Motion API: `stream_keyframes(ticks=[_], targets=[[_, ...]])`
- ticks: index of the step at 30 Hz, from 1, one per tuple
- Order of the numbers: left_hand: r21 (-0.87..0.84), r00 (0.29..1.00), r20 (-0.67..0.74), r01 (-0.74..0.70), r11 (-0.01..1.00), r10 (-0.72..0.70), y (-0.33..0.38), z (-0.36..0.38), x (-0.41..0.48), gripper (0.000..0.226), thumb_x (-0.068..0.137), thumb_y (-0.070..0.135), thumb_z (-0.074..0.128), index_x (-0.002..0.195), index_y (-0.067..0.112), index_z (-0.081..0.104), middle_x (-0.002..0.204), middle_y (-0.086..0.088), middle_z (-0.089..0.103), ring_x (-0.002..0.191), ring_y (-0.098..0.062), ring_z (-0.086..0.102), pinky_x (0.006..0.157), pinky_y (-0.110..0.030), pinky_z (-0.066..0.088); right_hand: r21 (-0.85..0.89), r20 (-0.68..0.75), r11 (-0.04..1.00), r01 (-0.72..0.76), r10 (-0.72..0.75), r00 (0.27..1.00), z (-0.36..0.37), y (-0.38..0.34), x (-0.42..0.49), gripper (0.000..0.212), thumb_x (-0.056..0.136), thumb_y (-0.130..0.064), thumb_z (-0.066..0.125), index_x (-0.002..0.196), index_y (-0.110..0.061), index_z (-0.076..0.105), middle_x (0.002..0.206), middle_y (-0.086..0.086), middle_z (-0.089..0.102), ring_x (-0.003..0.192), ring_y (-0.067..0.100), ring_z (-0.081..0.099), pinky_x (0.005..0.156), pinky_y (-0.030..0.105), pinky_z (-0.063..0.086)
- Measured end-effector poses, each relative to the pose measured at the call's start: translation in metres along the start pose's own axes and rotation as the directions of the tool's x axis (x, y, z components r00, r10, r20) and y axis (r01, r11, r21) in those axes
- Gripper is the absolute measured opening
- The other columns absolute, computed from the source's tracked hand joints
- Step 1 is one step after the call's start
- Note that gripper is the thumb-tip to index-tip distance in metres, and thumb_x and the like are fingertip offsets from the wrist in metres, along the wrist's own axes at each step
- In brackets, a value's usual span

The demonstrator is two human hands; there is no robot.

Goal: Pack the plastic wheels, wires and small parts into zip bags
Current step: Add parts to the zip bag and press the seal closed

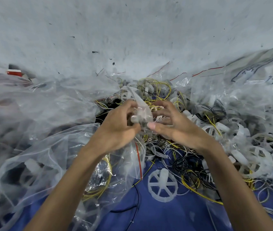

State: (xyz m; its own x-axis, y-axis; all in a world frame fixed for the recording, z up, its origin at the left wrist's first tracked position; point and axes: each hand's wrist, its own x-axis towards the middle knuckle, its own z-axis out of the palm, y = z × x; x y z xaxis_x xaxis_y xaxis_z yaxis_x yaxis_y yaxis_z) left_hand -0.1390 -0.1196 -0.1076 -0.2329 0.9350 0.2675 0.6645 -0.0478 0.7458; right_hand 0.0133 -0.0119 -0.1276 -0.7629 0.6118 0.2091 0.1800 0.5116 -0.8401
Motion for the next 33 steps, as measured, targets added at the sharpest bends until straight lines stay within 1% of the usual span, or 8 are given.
stream_keyframes(ticks=[6, 10, 14, 19, 21, 25, 31, 33], targets=[[-0.123, 0.999, -0.007, -0.053, 0.991, 0.052, 0.000, 0.005, 0.000, 0.028, 0.093, 0.003, 0.046, 0.118, 0.016, 0.049, 0.082, 0.007, 0.054, 0.067, -0.001, 0.050, 0.065, -0.016, 0.043, 0.240, 0.296, 0.936, -0.258, 0.183, 0.938, 0.005, 0.008, -0.002, 0.064, 0.074, -0.066, 0.051, 0.114, -0.018, 0.061, 0.110, 0.001, 0.069, 0.097, 0.017, 0.068, 0.081, 0.028, 0.055], [-0.122, 0.990, 0.134, -0.034, 0.992, 0.051, 0.002, 0.009, -0.001, 0.020, 0.092, 0.014, 0.053, 0.108, 0.025, 0.053, 0.084, 0.005, 0.060, 0.074, -0.008, 0.061, 0.065, -0.023, 0.048, 0.244, 0.027, 0.957, -0.159, 0.158, 0.987, 0.014, 0.006, 0.006, 0.048, 0.082, -0.050, 0.057, 0.094, -0.005, 0.067, 0.090, 0.010, 0.072, 0.087, 0.025, 0.069, 0.086, 0.042, 0.055], [-0.021, 0.997, 0.070, -0.038, 0.999, 0.040, -0.001, 0.009, -0.001, 0.032, 0.077, 0.043, 0.069, 0.103, 0.037, 0.052, 0.085, 0.017, 0.066, 0.080, 0.003, 0.064, 0.074, -0.013, 0.045, 0.081, -0.187, 0.996, -0.039, 0.053, 0.981, 0.015, 0.002, 0.007, 0.037, 0.092, -0.042, 0.050, 0.084, -0.006, 0.054, 0.065, -0.001, 0.061, 0.061, 0.012, 0.060, 0.063, 0.039, 0.054], [-0.019, 0.998, 0.051, 0.024, 1.000, -0.023, -0.002, 0.006, 0.001, 0.053, 0.085, 0.021, 0.066, 0.132, 0.022, 0.041, 0.111, 0.007, 0.062, 0.095, -0.006, 0.060, 0.085, -0.024, 0.046, 0.216, -0.101, 0.972, -0.097, 0.121, 0.987, 0.011, -0.006, 0.001, 0.062, 0.079, -0.060, 0.045, 0.109, -0.006, 0.045, 0.092, 0.004, 0.059, 0.071, 0.012, 0.066, 0.066, 0.032, 0.058], [-0.035, 1.000, -0.009, 0.015, 0.999, -0.015, -0.001, 0.006, 0.001, 0.051, 0.088, 0.018, 0.063, 0.133, 0.021, 0.040, 0.111, 0.004, 0.063, 0.091, -0.009, 0.062, 0.085, -0.028, 0.049, 0.347, 0.009, 0.929, -0.132, 0.137, 0.991, 0.009, -0.006, 0.000, 0.061, 0.073, -0.052, 0.059, 0.114, -0.012, 0.039, 0.094, -0.010, 0.065, 0.075, 0.005, 0.069, 0.062, 0.023, 0.056], [-0.049, 0.993, -0.117, 0.000, 0.999, -0.006, -0.001, 0.007, 0.002, 0.037, 0.096, 0.026, 0.050, 0.131, 0.018, 0.043, 0.112, -0.003, 0.065, 0.087, -0.016, 0.065, 0.085, -0.031, 0.049, 0.464, 0.044, 0.877, -0.124, 0.117, 0.992, 0.007, -0.007, 0.000, 0.056, 0.064, -0.026, 0.077, 0.109, -0.022, 0.045, 0.090, 0.001, 0.070, 0.075, 0.014, 0.068, 0.062, 0.028, 0.056], [-0.078, 0.991, -0.111, -0.083, 0.993, 0.074, -0.001, 0.005, 0.001, 0.022, 0.098, 0.028, 0.042, 0.106, 0.012, 0.055, 0.074, 0.006, 0.068, 0.062, 0.001, 0.064, 0.060, -0.014, 0.043, 0.538, -0.064, 0.837, -0.099, 0.158, 0.985, 0.003, -0.007, 0.001, 0.007, 0.074, -0.019, 0.071, 0.074, -0.018, 0.064, 0.065, -0.003, 0.067, 0.052, 0.006, 0.061, 0.043, 0.014, 0.043], [-0.063, 0.989, -0.110, -0.107, 0.992, 0.099, -0.004, 0.006, 0.003, 0.021, 0.099, 0.027, 0.043, 0.090, 0.015, 0.057, 0.053, 0.016, 0.055, 0.046, 0.006, 0.054, 0.051, -0.008, 0.036, 0.537, -0.065, 0.838, -0.098, 0.157, 0.985, 0.002, -0.006, 0.000, 0.015, 0.079, -0.017, 0.068, 0.065, -0.017, 0.067, 0.063, -0.001, 0.069, 0.052, 0.008, 0.064, 0.042, 0.015, 0.045]])
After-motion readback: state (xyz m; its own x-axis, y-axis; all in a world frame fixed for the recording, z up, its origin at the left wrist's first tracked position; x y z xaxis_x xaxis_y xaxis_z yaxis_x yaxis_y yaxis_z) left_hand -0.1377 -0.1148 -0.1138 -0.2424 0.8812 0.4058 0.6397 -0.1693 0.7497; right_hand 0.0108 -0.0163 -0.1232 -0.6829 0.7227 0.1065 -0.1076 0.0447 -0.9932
